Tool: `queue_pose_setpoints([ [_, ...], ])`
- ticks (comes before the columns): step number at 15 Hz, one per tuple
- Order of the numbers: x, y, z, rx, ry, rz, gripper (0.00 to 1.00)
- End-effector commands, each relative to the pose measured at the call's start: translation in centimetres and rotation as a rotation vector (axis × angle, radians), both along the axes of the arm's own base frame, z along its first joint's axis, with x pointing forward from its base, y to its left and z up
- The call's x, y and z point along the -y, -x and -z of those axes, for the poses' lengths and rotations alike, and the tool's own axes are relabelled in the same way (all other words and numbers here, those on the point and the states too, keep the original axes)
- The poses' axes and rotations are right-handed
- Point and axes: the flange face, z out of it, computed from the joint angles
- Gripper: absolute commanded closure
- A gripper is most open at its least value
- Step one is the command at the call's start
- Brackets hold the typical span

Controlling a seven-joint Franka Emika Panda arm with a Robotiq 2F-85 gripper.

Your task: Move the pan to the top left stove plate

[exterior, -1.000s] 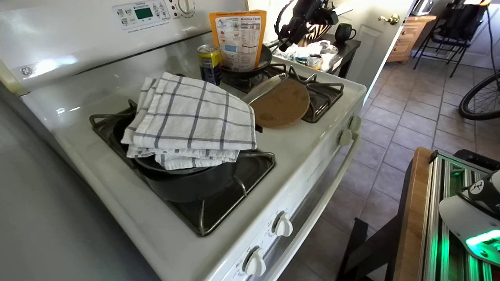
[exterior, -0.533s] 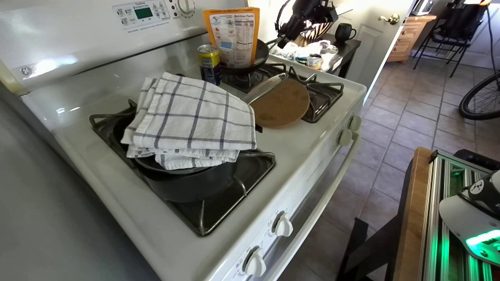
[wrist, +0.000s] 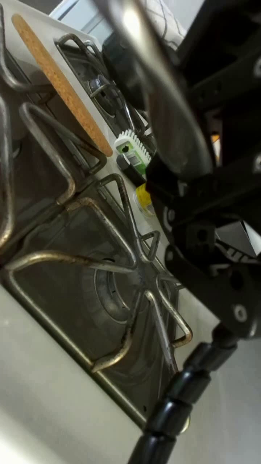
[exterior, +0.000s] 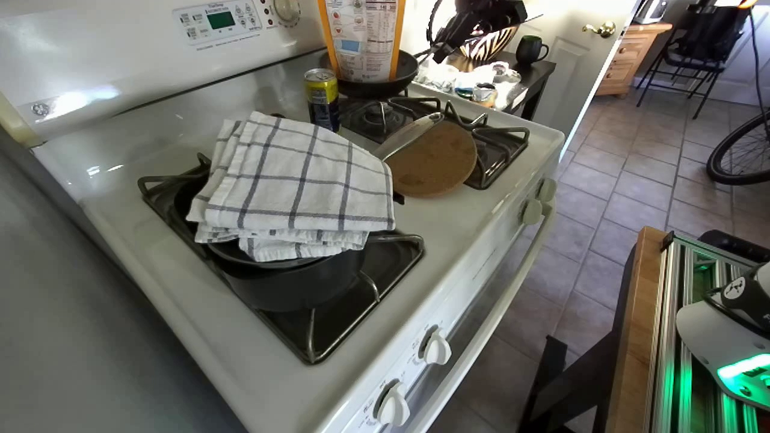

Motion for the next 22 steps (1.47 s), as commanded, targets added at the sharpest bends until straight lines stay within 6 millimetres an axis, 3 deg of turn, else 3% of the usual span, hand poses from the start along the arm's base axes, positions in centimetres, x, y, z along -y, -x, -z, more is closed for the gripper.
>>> queue_pose_setpoints([
  [1,1.2,0.2,-3.5,0.014,-0.043,0.0,0.97],
  [7,1.6,0.6,-9.5,0.061,-0.018,-0.077,0.97],
  [14,-3.5,0.5,-15.8,0.06,-0.02,-0.283,0.97],
  [15,-2.2,0.6,-13.6,0.052,-0.016,-0.242,0.89],
  [18,-3.7,0.1,-14.8,0.06,-0.006,-0.271,0.89],
  [22,-3.5,0.1,-14.6,0.056,-0.005,-0.268,0.89],
])
